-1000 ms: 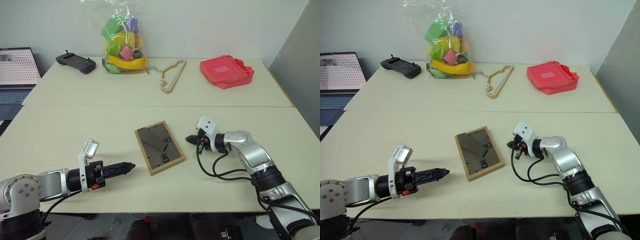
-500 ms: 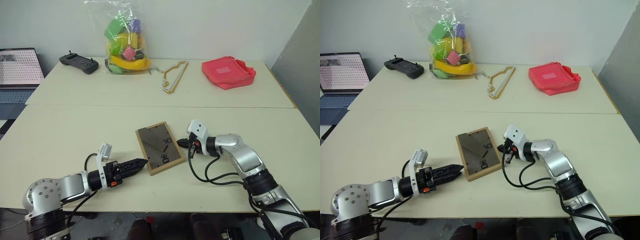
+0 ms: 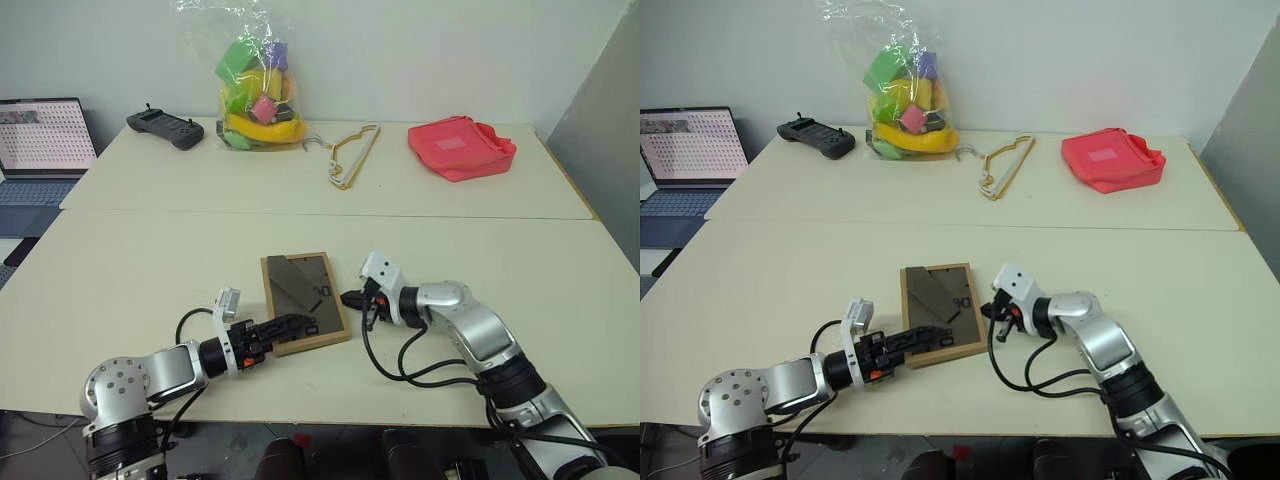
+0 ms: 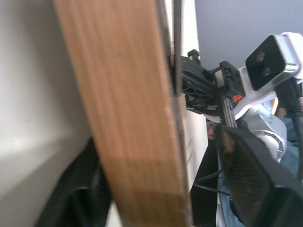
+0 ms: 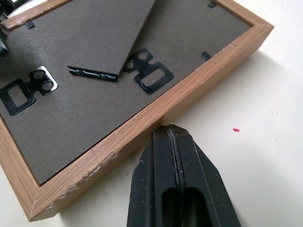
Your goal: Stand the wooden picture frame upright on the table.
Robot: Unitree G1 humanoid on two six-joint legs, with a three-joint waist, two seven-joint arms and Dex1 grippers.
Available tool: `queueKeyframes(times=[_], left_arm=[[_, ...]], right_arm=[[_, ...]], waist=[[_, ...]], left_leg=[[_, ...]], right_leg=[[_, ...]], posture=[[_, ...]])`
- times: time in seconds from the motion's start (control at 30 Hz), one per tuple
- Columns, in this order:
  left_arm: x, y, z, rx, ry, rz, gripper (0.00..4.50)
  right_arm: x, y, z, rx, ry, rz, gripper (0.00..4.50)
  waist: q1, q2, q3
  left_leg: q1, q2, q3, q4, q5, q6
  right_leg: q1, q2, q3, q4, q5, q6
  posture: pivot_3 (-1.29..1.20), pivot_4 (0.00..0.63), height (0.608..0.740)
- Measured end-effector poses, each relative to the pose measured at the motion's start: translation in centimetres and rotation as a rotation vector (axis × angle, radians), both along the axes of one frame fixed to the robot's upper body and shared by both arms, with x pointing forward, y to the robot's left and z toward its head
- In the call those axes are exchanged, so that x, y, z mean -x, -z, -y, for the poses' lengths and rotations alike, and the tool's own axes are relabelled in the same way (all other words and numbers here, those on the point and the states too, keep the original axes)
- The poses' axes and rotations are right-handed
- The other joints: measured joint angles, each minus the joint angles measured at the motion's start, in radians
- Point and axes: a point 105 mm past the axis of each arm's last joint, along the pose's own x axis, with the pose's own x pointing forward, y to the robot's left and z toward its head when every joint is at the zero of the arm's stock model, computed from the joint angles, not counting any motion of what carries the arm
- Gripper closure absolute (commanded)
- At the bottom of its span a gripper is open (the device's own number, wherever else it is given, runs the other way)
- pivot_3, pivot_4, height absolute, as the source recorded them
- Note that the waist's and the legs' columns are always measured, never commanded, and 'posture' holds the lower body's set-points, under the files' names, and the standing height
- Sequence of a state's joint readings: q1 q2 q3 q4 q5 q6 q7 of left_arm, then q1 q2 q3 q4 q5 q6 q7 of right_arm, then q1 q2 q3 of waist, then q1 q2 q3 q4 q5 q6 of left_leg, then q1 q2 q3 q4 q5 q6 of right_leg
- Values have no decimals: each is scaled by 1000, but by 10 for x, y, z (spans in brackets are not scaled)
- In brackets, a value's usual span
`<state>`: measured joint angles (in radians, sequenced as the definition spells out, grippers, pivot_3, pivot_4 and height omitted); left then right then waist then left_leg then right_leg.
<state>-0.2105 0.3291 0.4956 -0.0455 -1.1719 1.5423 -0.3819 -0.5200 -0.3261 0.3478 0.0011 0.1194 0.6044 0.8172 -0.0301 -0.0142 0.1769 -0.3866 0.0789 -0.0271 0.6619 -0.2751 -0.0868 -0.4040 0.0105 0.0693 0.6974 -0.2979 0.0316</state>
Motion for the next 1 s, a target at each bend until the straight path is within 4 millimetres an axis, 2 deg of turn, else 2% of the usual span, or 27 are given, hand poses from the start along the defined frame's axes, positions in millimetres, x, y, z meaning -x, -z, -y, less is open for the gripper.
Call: queueKeyframes(times=[0.17, 0.23, 0.37, 0.4, 0.5, 0.57, 0.6, 0.7, 0.8, 0.87, 1.0], left_arm=[[-1, 1, 4, 4, 17, -9, 2975], [-2, -4, 6, 10, 30, 10, 3193], [-4, -6, 8, 4, 38, 20, 3211], [-6, -7, 8, 1, 38, 22, 3211], [-18, -19, 3, -34, 28, 59, 3211], [-24, -33, -5, -50, 14, 106, 3211], [-27, -45, -7, -55, 23, 142, 3211], [-30, -73, -5, -44, 68, 243, 3211], [-27, -76, -5, -87, 105, 252, 3211], [-25, -73, -3, -111, 131, 247, 3211], [-26, -76, -1, -116, 139, 264, 3211]], right_arm=[[-2, 0, 2, 3, 17, 8, 4500], [-4, -2, 3, -4, 30, 13, 4500], [-7, -7, 11, -37, 51, -4, 4500], [-8, -9, 16, -42, 61, -6, 4163], [-19, -31, 47, -78, 115, -9, 3566], [-26, -58, 62, -133, 131, 4, 3083], [-26, -78, 63, -193, 102, -13, 2873], [-10, -133, 48, -347, -80, -45, 2194], [1, -163, 25, -410, -232, -60, 1483], [1, -165, 13, -397, -272, -67, 1040], [-8, -152, -14, -359, -301, -79, 185]], waist=[[-1, 0, 0], [0, 0, 0], [0, -1, 0], [1, -1, 1], [1, -4, 3], [-1, -4, 3], [-4, -4, 5], [-13, -4, 6], [-23, -4, 6], [-24, -4, 6], [-24, -4, 6]], left_leg=[[0, 0, 0, 0, 0, 0], [-1, 0, 0, 0, 0, 0], [-1, 0, -1, 0, 0, 0], [-2, 0, -1, 0, 0, 0], [-4, 0, -1, 1, 0, 0], [-4, 0, -1, 0, 0, 0], [-6, 1, -2, 0, 0, 0], [-6, 2, -2, -2, 0, -1], [-6, 2, -2, -2, 1, -1], [-6, 2, -2, -1, 0, 0], [-8, 2, -2, 0, 0, -1]], right_leg=[[0, 0, 0, 0, 0, 0], [0, 0, 0, 0, 0, 0], [-1, 0, 0, 0, 0, 0], [-1, 0, -1, 0, 0, 0], [-2, 0, -1, 0, 0, 0], [-3, 1, -1, 0, 0, 0], [-4, 1, -1, 0, 0, 0], [-5, 2, -1, -1, 0, 0], [-5, 2, -1, -2, 0, 0], [-5, 2, -1, -1, 0, 0], [-6, 1, -2, -1, 0, 0]], posture=[[0, 150, 740], [0, 150, 740], [0, 150, 740], [0, 150, 740], [0, 150, 740], [0, 150, 740], [0, 150, 740], [0, 150, 740], [0, 150, 740], [0, 150, 740], [0, 150, 740]])
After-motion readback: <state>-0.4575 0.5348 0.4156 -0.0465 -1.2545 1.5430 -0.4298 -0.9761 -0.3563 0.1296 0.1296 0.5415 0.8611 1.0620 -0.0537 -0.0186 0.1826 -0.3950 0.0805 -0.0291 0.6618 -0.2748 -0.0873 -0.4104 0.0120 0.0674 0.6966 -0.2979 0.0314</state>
